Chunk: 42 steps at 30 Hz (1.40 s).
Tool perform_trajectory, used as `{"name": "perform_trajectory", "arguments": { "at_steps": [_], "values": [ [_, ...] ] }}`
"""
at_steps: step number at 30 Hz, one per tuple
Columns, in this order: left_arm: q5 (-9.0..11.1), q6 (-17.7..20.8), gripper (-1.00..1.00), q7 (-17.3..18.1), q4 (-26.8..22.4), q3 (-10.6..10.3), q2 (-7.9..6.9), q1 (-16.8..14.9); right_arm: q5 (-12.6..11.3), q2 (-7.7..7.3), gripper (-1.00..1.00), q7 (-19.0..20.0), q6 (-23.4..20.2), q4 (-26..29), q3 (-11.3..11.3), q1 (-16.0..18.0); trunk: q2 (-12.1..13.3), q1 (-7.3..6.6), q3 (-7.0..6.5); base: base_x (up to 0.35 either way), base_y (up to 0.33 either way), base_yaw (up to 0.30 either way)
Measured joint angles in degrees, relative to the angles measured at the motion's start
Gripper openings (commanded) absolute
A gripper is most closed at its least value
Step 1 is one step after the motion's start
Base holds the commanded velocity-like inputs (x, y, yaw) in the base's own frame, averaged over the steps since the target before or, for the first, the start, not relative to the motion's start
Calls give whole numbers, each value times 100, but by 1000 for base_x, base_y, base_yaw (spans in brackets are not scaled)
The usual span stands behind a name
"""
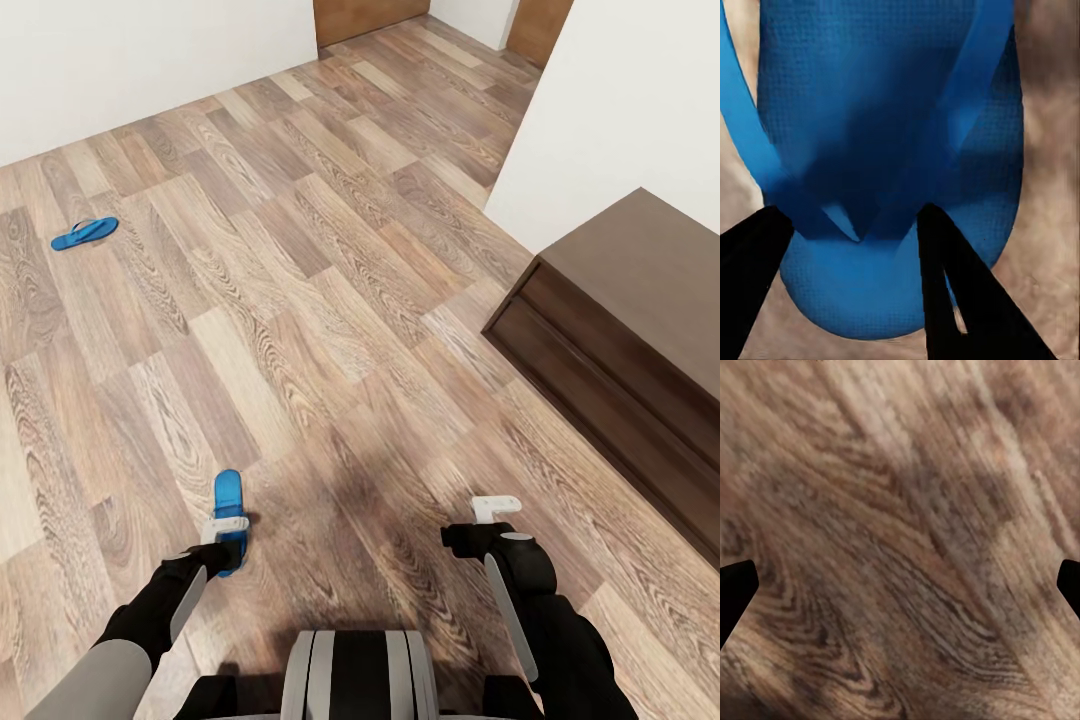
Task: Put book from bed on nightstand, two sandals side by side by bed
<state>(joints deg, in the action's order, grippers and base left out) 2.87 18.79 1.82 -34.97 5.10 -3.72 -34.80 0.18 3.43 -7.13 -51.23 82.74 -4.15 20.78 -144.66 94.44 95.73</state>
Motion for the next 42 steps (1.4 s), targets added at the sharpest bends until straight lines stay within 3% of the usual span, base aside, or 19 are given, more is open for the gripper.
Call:
{"name": "perform_trajectory", "arguments": {
  "at_steps": [19,33,39,42],
  "values": [
    [-16,2,-100,-3,-4,-1,1,0,0,0,100,0,3,0,0,-1,0,0,0,0,0,0],
    [-22,83,-100,-60,-74,14,1,-2,11,0,100,8,-2,-104,-15,0,19,-36,-310,0,0,0],
    [-20,1065,-100,-70,-699,7,11,-16,-11,27,100,38,27,-67,-12,2,27,-52,-443,0,0,0],
    [-20,1570,-100,-73,-1267,0,118,-17,-25,18,100,57,47,-73,-4,3,31,-60,-509,0,0,0]
  ]
}}
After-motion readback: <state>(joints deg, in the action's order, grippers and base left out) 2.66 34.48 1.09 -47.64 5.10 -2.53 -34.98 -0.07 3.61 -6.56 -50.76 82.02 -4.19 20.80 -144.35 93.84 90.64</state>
